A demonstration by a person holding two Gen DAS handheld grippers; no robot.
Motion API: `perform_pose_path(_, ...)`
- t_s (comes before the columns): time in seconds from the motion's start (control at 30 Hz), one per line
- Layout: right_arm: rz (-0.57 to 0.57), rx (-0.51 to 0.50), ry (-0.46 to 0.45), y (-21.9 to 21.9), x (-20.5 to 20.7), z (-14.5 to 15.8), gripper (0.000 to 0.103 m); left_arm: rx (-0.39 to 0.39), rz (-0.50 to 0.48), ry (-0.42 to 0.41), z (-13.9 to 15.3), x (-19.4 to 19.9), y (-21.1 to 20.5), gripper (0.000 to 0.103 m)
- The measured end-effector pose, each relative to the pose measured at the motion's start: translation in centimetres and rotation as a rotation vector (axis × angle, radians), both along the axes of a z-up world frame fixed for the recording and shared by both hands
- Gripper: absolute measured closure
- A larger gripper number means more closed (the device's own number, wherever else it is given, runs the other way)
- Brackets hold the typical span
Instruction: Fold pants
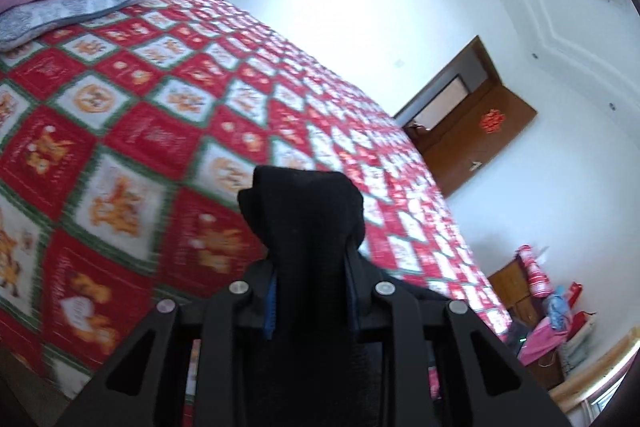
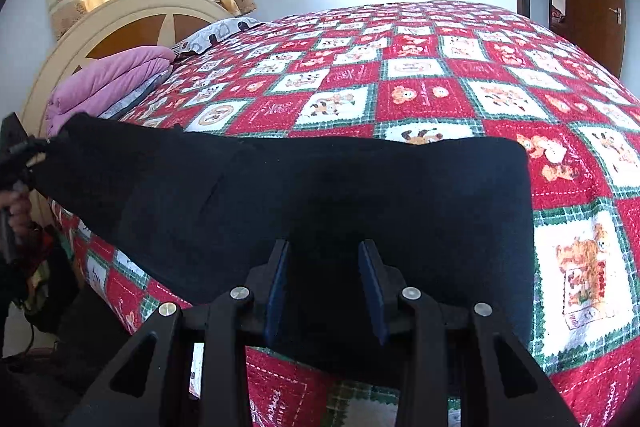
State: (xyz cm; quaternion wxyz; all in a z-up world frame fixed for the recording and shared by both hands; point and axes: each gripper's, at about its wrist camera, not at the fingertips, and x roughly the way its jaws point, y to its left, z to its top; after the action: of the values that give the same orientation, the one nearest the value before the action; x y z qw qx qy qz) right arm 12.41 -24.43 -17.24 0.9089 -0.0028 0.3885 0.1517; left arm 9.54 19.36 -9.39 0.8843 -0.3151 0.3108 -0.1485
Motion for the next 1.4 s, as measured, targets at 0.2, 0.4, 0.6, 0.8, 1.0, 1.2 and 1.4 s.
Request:
perform_pose_path(0.2,-0.054,0.043,-0.037,-1.4,-0.1,1.3,0.066,0.064,-0.066,-0.037,3.8,-0.3,-4.7,0.077)
perform_pose_path(0.4,-0.189,0.134,-0.07,-4.7,0.3,2.7,0.066,0.155,-0.197,-0.071,6.6,0.6,-11.4,0.077)
perform_pose_path(0.6,-0.303,0.197,-0.07,-7.9,0.7,3.1,0.066,0.238,-0.324,-0.048,6.4,2.5,-18.8,0.077)
perform_pose_path(0.8,-0.357,0.222,-0.08,-9.5,0.8,3.3,0.066,0.314,-0.402,-0.014,5.3,3.2,-24.6,0.077)
perform_pose_path(1.0,-0.398,0.247,-0.082,-10.7,0.8,3.2,0.066,0.355,-0.478,0.032,3.6,4.3,-30.4,0.077)
perform_pose_path(1.2,-0.451,0.276,-0.096,-12.2,0.6,3.3,0.066,0.383,-0.527,0.035,3.5,4.8,-34.6,0.077)
perform_pose_path(1.4,-0.529,0.326,-0.092,-14.4,0.5,3.1,0.066,0.42,-0.558,0.065,1.8,6.0,-38.5,0.068)
